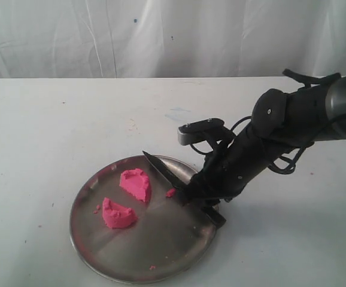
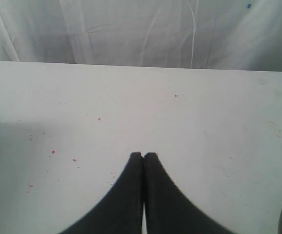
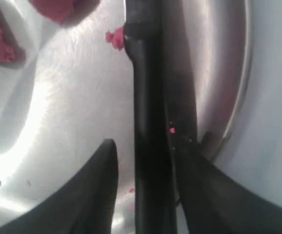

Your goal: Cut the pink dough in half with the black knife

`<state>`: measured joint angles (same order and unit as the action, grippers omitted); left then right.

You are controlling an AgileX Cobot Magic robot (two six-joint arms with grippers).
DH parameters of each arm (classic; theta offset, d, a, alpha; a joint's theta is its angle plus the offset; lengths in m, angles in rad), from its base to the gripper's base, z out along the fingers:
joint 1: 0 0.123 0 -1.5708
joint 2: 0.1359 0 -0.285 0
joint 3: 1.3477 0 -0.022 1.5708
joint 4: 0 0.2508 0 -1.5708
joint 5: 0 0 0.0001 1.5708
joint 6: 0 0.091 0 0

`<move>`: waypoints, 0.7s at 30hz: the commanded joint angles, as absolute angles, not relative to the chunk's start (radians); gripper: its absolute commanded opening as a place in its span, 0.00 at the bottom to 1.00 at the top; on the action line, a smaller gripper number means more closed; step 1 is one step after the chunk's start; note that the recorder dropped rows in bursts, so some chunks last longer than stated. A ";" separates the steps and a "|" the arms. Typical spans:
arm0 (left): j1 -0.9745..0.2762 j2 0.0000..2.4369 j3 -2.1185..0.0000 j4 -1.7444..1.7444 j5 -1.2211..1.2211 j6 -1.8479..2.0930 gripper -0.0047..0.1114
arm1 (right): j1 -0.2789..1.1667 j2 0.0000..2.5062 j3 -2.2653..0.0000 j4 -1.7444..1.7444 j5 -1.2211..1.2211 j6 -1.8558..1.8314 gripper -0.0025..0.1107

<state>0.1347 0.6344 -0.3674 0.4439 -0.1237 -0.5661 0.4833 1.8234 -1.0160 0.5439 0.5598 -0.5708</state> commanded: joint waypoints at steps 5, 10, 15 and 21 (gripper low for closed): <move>0.137 0.629 -0.360 0.452 -0.135 -0.573 0.04 | 0.477 1.714 -1.051 0.396 0.550 -0.568 0.35; 0.137 0.629 -0.360 0.452 -0.119 -0.573 0.04 | 0.467 1.692 -1.051 0.074 0.496 -0.326 0.34; 0.137 0.629 -0.360 0.452 -0.103 -0.573 0.04 | 0.362 1.692 -1.039 -0.131 0.449 -0.030 0.21; 0.137 0.629 -0.360 0.452 -0.103 -0.573 0.04 | 0.226 1.646 -1.008 -0.127 0.452 0.057 0.02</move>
